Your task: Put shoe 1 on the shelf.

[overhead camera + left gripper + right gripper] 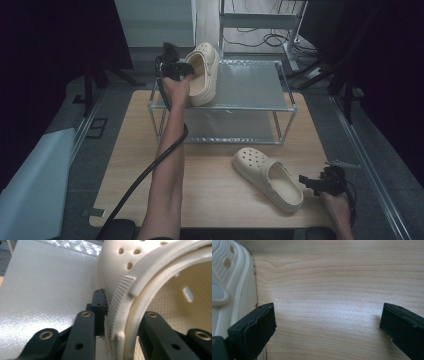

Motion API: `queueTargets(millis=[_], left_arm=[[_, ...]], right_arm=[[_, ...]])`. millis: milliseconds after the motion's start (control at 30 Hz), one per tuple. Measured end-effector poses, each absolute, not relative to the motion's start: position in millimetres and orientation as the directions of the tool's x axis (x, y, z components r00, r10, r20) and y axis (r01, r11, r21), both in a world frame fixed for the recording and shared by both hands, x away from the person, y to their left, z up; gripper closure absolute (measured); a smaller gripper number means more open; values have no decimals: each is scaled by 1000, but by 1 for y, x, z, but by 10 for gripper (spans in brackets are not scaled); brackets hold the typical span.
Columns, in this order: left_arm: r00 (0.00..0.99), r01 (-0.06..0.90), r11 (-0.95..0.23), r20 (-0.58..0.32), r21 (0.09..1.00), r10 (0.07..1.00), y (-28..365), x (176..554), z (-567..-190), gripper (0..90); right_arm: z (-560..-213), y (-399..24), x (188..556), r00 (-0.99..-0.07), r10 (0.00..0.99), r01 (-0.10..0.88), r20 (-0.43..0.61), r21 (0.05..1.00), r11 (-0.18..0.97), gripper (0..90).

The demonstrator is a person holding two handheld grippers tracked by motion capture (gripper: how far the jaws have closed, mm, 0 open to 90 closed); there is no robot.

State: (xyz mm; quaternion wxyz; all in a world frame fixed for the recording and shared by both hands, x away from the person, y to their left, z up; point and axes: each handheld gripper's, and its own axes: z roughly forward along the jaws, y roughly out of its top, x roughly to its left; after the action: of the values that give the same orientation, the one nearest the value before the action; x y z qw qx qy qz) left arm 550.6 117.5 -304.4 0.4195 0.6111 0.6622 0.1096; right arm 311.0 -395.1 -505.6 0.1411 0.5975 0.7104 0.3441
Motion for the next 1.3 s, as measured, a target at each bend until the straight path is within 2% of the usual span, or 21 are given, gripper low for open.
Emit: queueTargets(millis=[133,233,433,467,500,567,733,1000,1300], left_arm=[[106,711,227,-420,666,901,116,552,-307,713],[113,707,248,-452,662,885,118,551,-309,685],[122,710,278,-502,647,856,118,551,-313,557],[131,716,278,-515,640,847,117,551,-315,557],[148,721,269,-521,639,841,115,552,-316,476],[159,718,260,-517,645,841,113,551,-317,424],[211,713,253,-544,654,812,114,547,-313,343],[292,699,171,-495,694,818,121,533,-305,201],[395,668,34,-392,744,831,123,510,-294,30]], right_arm=[[-506,-396,311,-246,946,753,212,656,48,3],[-506,-396,311,-246,946,754,211,656,50,3],[-506,-395,311,-250,946,752,207,657,55,3],[-506,-395,311,-249,946,754,210,655,53,3],[-506,-395,311,-249,946,754,209,655,54,3],[-506,-396,311,-249,946,754,209,655,54,3],[-506,-395,311,-253,945,755,209,653,57,4],[-505,-394,311,-256,944,750,207,658,59,4],[-505,-392,311,-268,942,743,201,666,69,4]])
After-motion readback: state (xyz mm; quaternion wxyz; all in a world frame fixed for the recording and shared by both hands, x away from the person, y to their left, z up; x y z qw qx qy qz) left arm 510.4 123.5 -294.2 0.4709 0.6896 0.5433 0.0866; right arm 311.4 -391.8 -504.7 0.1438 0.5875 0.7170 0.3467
